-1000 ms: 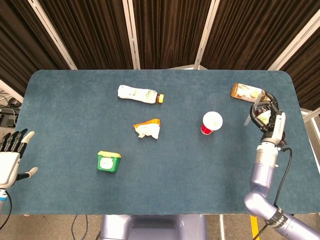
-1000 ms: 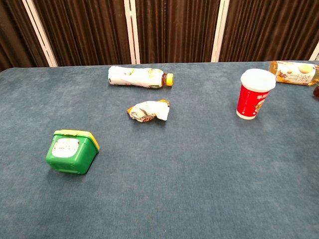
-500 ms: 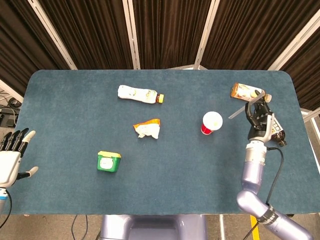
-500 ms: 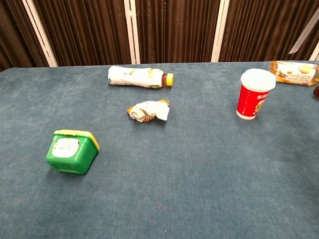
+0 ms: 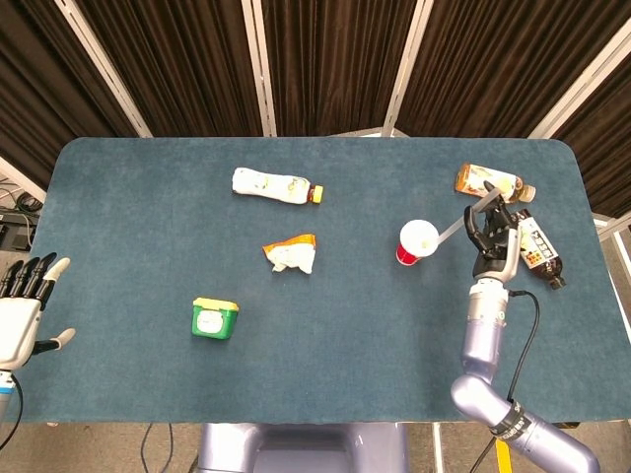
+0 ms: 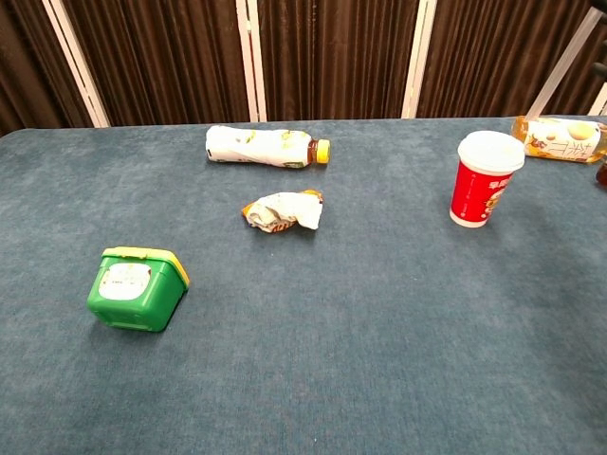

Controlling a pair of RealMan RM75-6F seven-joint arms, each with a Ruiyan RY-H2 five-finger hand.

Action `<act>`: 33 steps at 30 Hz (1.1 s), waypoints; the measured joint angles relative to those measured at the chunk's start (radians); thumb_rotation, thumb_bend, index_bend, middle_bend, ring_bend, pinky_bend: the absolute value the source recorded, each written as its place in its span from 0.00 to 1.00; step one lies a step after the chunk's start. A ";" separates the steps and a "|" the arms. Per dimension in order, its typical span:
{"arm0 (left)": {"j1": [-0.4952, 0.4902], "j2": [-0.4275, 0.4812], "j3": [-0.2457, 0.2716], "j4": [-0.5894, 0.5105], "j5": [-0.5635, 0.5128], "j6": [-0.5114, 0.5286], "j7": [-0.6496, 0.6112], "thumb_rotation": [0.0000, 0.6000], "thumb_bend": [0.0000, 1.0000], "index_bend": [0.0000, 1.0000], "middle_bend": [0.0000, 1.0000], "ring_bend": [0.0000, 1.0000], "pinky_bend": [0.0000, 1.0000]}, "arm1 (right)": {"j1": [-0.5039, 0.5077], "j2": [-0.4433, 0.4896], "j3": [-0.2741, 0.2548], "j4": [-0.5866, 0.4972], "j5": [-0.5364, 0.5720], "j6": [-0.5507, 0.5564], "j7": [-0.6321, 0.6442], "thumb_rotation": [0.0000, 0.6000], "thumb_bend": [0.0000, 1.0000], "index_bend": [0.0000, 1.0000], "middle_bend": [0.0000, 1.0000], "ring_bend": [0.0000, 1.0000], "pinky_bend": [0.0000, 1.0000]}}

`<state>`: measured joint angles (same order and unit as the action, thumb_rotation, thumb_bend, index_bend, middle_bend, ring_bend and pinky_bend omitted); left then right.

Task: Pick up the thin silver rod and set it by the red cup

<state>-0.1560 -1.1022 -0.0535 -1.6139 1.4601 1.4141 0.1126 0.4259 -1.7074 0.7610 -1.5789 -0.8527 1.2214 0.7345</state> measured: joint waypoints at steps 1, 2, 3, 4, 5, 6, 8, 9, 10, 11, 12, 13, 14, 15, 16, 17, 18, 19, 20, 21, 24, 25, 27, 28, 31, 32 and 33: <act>0.000 0.000 0.000 0.000 0.000 0.000 0.001 1.00 0.05 0.00 0.00 0.00 0.00 | 0.002 -0.002 0.000 0.004 0.001 -0.002 0.001 1.00 0.33 0.63 0.19 0.00 0.00; 0.000 0.000 0.000 0.000 0.000 0.000 0.001 1.00 0.05 0.00 0.00 0.00 0.00 | 0.006 -0.004 0.000 0.009 0.003 -0.004 0.002 1.00 0.33 0.63 0.19 0.00 0.00; 0.000 0.000 0.000 0.000 0.000 0.001 0.001 1.00 0.05 0.00 0.00 0.00 0.00 | 0.009 -0.006 0.000 0.012 0.003 -0.006 0.002 1.00 0.33 0.63 0.19 0.00 0.00; 0.000 0.000 0.000 0.000 0.000 0.001 0.000 1.00 0.05 0.00 0.00 0.00 0.00 | 0.011 -0.007 0.001 0.015 0.004 -0.008 0.003 1.00 0.33 0.63 0.19 0.00 0.00; 0.000 0.000 0.000 0.000 0.000 0.001 0.000 1.00 0.05 0.00 0.00 0.00 0.00 | 0.014 -0.008 0.003 0.018 0.005 -0.010 0.003 1.00 0.33 0.63 0.19 0.00 0.00; 0.000 0.000 0.001 0.000 0.000 0.001 -0.001 1.00 0.05 0.00 0.00 0.00 0.00 | 0.017 -0.009 0.004 0.020 0.006 -0.011 0.002 1.00 0.33 0.63 0.19 0.00 0.00; 0.001 0.000 0.001 0.001 0.001 0.001 -0.002 1.00 0.05 0.00 0.00 0.00 0.00 | 0.022 -0.009 0.007 0.029 0.010 -0.014 -0.001 1.00 0.33 0.64 0.19 0.00 0.00; 0.000 0.000 0.001 0.001 0.001 0.001 -0.002 1.00 0.05 0.00 0.00 0.00 0.00 | 0.024 -0.010 0.009 0.033 0.012 -0.016 -0.001 1.00 0.33 0.64 0.19 0.00 0.00; 0.000 0.000 0.001 0.001 0.001 0.001 -0.001 1.00 0.05 0.00 0.00 0.00 0.00 | 0.025 -0.010 0.010 0.037 0.015 -0.018 0.000 1.00 0.33 0.65 0.19 0.00 0.00; 0.000 0.000 0.001 0.000 0.001 0.001 -0.001 1.00 0.05 0.00 0.00 0.00 0.00 | 0.027 -0.011 0.013 0.042 0.020 -0.022 0.003 1.00 0.33 0.65 0.19 0.00 0.00; 0.000 0.000 0.001 0.000 0.001 0.001 -0.001 1.00 0.05 0.00 0.00 0.00 0.00 | 0.028 -0.012 0.014 0.045 0.023 -0.024 0.005 1.00 0.33 0.65 0.19 0.00 0.00; 0.000 0.000 0.001 0.000 0.001 0.001 -0.001 1.00 0.05 0.00 0.00 0.00 0.00 | 0.028 -0.013 0.015 0.047 0.026 -0.024 0.006 1.00 0.33 0.65 0.19 0.00 0.00; 0.000 0.000 0.001 0.000 0.001 0.001 -0.001 1.00 0.05 0.00 0.00 0.00 0.00 | 0.028 -0.015 0.018 0.051 0.033 -0.025 0.008 1.00 0.33 0.65 0.19 0.00 0.00; 0.001 0.000 0.002 0.000 0.001 0.002 -0.001 1.00 0.05 0.00 0.00 0.00 0.00 | 0.029 -0.017 0.019 0.056 0.038 -0.027 0.010 1.00 0.33 0.65 0.19 0.00 0.00; 0.001 0.000 0.002 0.000 0.001 0.002 -0.002 1.00 0.05 0.00 0.00 0.00 0.00 | 0.029 -0.018 0.019 0.061 0.042 -0.029 0.011 1.00 0.33 0.65 0.19 0.00 0.00; 0.001 0.000 0.002 0.000 0.001 0.002 -0.002 1.00 0.05 0.00 0.00 0.00 0.00 | 0.030 -0.021 0.019 0.069 0.044 -0.030 0.012 1.00 0.33 0.65 0.19 0.00 0.00; 0.000 0.000 0.002 0.000 0.001 0.002 -0.002 1.00 0.05 0.00 0.00 0.00 0.00 | 0.031 -0.023 0.019 0.074 0.045 -0.031 0.013 1.00 0.33 0.65 0.19 0.00 0.00; 0.001 0.001 0.002 0.000 0.001 0.002 -0.002 1.00 0.05 0.00 0.00 0.00 0.00 | 0.033 -0.026 0.020 0.079 0.047 -0.032 0.014 1.00 0.33 0.65 0.19 0.00 0.00; 0.001 0.001 0.002 0.000 0.001 0.002 -0.003 1.00 0.05 0.00 0.00 0.00 0.00 | 0.035 -0.028 0.021 0.084 0.051 -0.034 0.015 1.00 0.33 0.65 0.19 0.00 0.00; 0.001 0.001 0.002 0.000 0.001 0.001 -0.003 1.00 0.05 0.00 0.00 0.00 0.00 | 0.037 -0.030 0.022 0.088 0.053 -0.034 0.014 1.00 0.33 0.65 0.19 0.00 0.00; 0.000 0.001 0.002 0.000 0.002 0.001 -0.004 1.00 0.05 0.00 0.00 0.00 0.00 | 0.045 -0.035 0.024 0.100 0.060 -0.035 0.007 1.00 0.33 0.65 0.19 0.00 0.00; 0.000 0.001 0.002 0.000 0.001 0.001 -0.004 1.00 0.05 0.00 0.00 0.00 0.00 | 0.047 -0.036 0.024 0.104 0.061 -0.037 0.005 1.00 0.33 0.65 0.19 0.00 0.00; 0.000 0.002 0.002 -0.001 0.001 0.001 -0.005 1.00 0.05 0.00 0.00 0.00 0.00 | 0.053 -0.039 0.024 0.113 0.063 -0.040 0.000 1.00 0.33 0.65 0.19 0.00 0.00; 0.000 0.002 0.002 0.000 0.001 0.001 -0.005 1.00 0.05 0.00 0.00 0.00 0.00 | 0.055 -0.040 0.024 0.116 0.064 -0.042 0.000 1.00 0.33 0.65 0.19 0.00 0.00; 0.000 0.002 0.003 0.000 0.002 0.001 -0.006 1.00 0.05 0.00 0.00 0.00 0.00 | 0.060 -0.044 0.026 0.130 0.068 -0.047 -0.002 1.00 0.33 0.65 0.19 0.00 0.00; 0.000 0.002 0.003 0.000 0.002 0.001 -0.006 1.00 0.05 0.00 0.00 0.00 0.00 | 0.063 -0.045 0.027 0.137 0.070 -0.050 -0.002 1.00 0.33 0.65 0.19 0.00 0.00; 0.000 0.002 0.003 0.000 0.002 0.001 -0.006 1.00 0.05 0.00 0.00 0.00 0.00 | 0.064 -0.046 0.028 0.141 0.072 -0.052 -0.001 1.00 0.33 0.65 0.19 0.00 0.00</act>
<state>-0.1558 -1.1001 -0.0508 -1.6136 1.4619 1.4151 0.1061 0.4903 -1.7537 0.7891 -1.4381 -0.7812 1.1696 0.7332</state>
